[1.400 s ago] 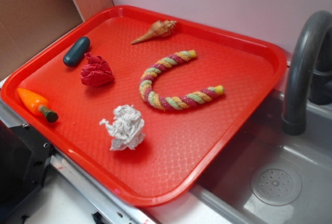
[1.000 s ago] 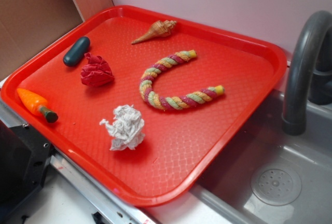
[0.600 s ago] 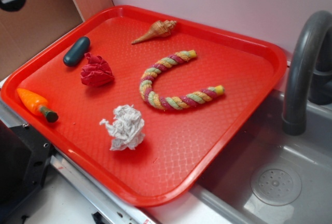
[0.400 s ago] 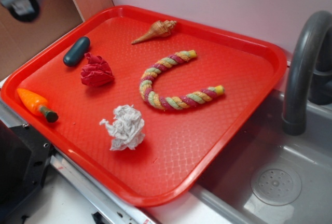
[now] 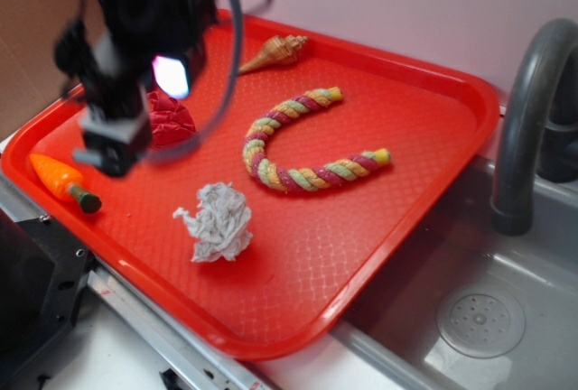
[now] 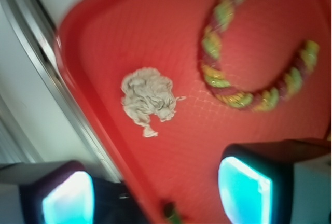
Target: Grab the white paper.
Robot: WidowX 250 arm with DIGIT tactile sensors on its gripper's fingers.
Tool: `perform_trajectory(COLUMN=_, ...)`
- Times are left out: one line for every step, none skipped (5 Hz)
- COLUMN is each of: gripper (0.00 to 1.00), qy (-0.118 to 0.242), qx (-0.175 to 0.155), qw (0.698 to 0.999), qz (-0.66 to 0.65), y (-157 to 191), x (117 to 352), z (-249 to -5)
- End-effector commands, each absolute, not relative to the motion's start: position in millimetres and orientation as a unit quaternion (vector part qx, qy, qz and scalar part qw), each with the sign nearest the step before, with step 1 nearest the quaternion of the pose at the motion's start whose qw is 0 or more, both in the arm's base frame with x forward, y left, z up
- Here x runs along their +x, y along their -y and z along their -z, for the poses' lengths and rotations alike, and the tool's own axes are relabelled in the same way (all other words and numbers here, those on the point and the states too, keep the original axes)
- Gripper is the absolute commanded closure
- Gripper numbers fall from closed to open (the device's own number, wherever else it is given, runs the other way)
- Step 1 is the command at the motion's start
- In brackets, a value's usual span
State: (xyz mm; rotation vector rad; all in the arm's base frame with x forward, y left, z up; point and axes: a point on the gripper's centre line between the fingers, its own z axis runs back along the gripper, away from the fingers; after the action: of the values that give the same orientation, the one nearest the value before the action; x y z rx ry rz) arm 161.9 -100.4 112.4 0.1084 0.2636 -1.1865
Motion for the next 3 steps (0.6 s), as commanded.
perform_trajectory(gripper=0.00, qy=-0.152, qx=0.070, qw=0.785, qz=0.597, y=103, x=157, z=-73)
perform_trajectory(gripper=0.00, qy=-0.164, qx=0.071, qw=0.783, qz=0.595, y=103, x=162, z=-54)
perform_trajectory(gripper=0.00, qy=-0.181, qx=0.061, qw=0.773, qz=0.604, y=108, x=161, z=-42)
